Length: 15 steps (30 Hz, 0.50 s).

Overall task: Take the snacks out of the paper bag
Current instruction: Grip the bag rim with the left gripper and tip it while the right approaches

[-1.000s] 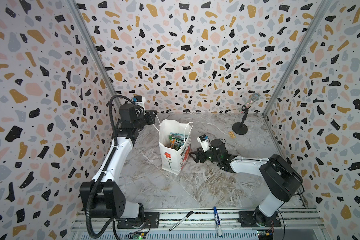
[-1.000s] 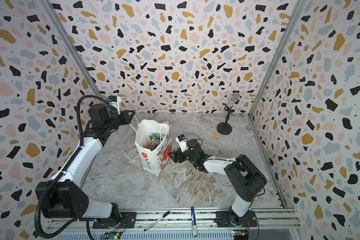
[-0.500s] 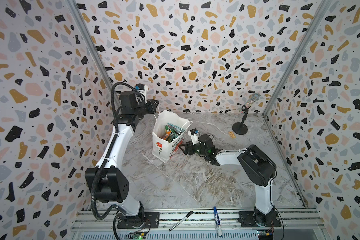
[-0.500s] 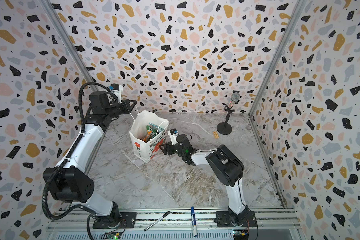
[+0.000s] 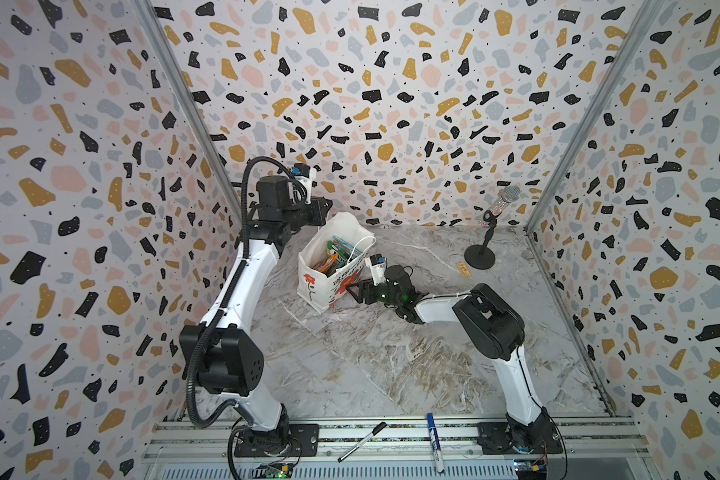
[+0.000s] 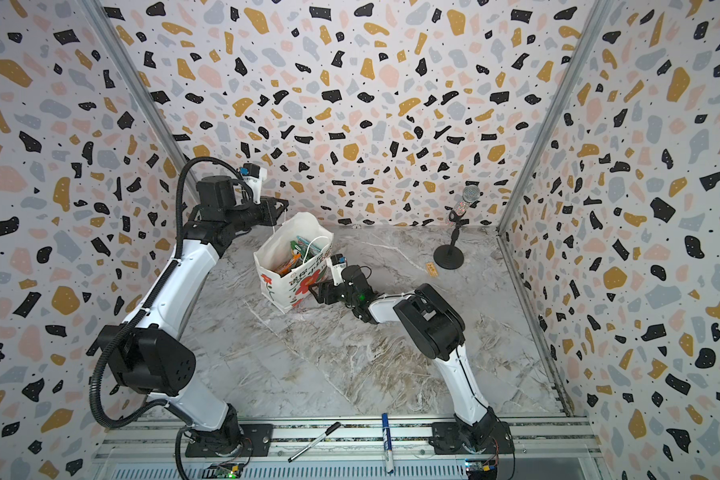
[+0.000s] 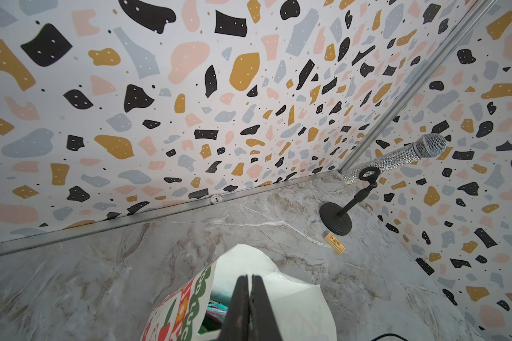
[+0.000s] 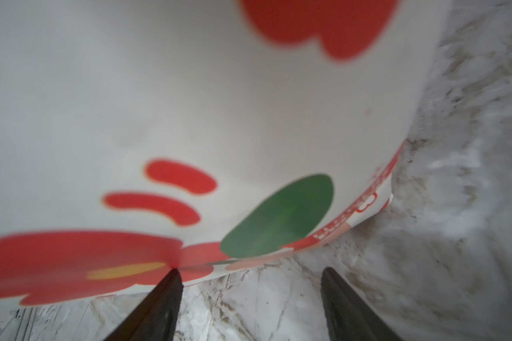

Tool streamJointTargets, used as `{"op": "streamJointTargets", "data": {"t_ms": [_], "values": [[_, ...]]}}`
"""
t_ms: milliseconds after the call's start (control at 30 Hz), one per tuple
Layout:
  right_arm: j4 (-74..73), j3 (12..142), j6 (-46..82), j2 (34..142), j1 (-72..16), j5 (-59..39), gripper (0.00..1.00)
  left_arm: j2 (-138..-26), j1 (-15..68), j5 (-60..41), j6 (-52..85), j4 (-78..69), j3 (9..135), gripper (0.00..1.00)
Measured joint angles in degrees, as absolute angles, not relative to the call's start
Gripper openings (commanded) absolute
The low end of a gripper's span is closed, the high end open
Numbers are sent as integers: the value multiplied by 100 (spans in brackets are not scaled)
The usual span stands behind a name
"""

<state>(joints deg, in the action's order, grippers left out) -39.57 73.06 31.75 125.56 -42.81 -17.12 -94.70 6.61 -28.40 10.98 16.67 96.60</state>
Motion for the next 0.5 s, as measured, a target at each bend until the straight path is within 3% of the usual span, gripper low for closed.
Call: {"op": "streamJointTargets", "data": {"t_ms": [500], "values": [[-3857, 4381, 2840, 10025, -3013, -1306, 80, -8270, 1608, -2143, 985, 1164, 8241, 0]]}}
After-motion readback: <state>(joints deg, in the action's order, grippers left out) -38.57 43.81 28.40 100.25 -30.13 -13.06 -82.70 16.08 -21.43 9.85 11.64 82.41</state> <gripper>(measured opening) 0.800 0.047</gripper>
